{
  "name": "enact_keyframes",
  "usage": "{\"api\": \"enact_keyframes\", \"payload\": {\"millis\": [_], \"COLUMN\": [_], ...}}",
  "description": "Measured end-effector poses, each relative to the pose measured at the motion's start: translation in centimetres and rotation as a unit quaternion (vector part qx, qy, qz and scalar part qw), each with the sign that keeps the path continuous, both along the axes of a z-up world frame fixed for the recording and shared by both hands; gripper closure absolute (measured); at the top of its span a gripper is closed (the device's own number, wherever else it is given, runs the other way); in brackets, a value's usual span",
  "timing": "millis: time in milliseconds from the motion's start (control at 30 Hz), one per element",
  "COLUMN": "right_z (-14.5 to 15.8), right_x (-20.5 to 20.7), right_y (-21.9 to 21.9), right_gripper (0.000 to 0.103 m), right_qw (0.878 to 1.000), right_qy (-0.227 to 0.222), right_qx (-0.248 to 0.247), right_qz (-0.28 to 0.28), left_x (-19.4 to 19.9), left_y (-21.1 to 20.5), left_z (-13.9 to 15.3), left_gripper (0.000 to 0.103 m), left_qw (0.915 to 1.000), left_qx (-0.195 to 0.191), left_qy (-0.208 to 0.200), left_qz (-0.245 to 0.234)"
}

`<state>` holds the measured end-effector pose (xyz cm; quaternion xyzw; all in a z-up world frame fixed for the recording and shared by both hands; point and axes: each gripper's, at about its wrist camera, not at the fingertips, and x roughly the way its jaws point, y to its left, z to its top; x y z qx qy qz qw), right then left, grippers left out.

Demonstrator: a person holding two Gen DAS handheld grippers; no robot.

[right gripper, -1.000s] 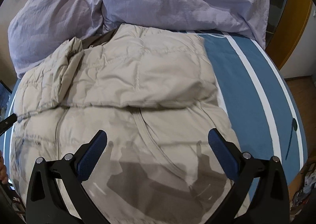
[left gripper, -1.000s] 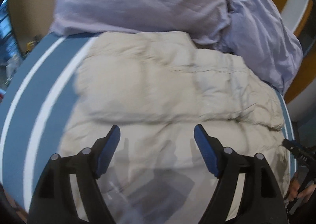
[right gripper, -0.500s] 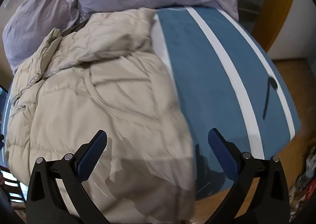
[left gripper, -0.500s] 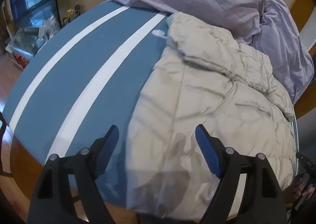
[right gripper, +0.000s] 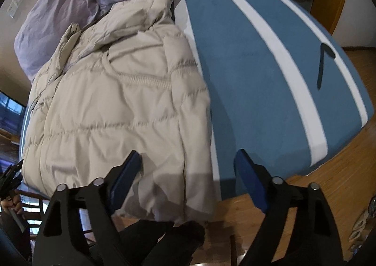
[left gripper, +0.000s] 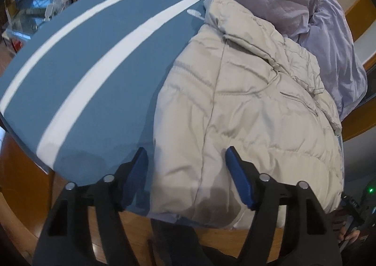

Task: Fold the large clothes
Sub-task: 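Grasp the jacket hem with both tools and lift it toward the collar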

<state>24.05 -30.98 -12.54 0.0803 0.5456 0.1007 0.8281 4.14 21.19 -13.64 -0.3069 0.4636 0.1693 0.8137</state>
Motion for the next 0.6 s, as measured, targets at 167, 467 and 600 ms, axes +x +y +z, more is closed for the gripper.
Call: {"api": "enact_keyframes", "payload": {"millis": [167,467,600], "right_z": [-0.3,-0.6,0.5], "right_x": [-0.6,-1.3,-1.3], "right_y": [-0.2,-0.2,-0.4], "right_gripper": [0.033,0.069,0.085], "right_qw": [1.0,0.998,0.998], "right_qy": [0.004,-0.001,-0.022], "right_qx": [0.02,0.056,0.063], "right_qz": [0.003,0.01,0.007], "left_x": [-0.6,-0.4,-0.6], "left_y": [0.1,-0.5,-0.8], "left_z": [-0.3,-0.4,0.4], "left_gripper": [0.043,0.064,0.081], "left_qw": [0.9996,0.9988,0.9986], "left_qx": [-0.022,-0.034,-0.024], "left_qy": [-0.013,-0.027,-0.043], "left_qz": [0.012,0.022,0.017]}}
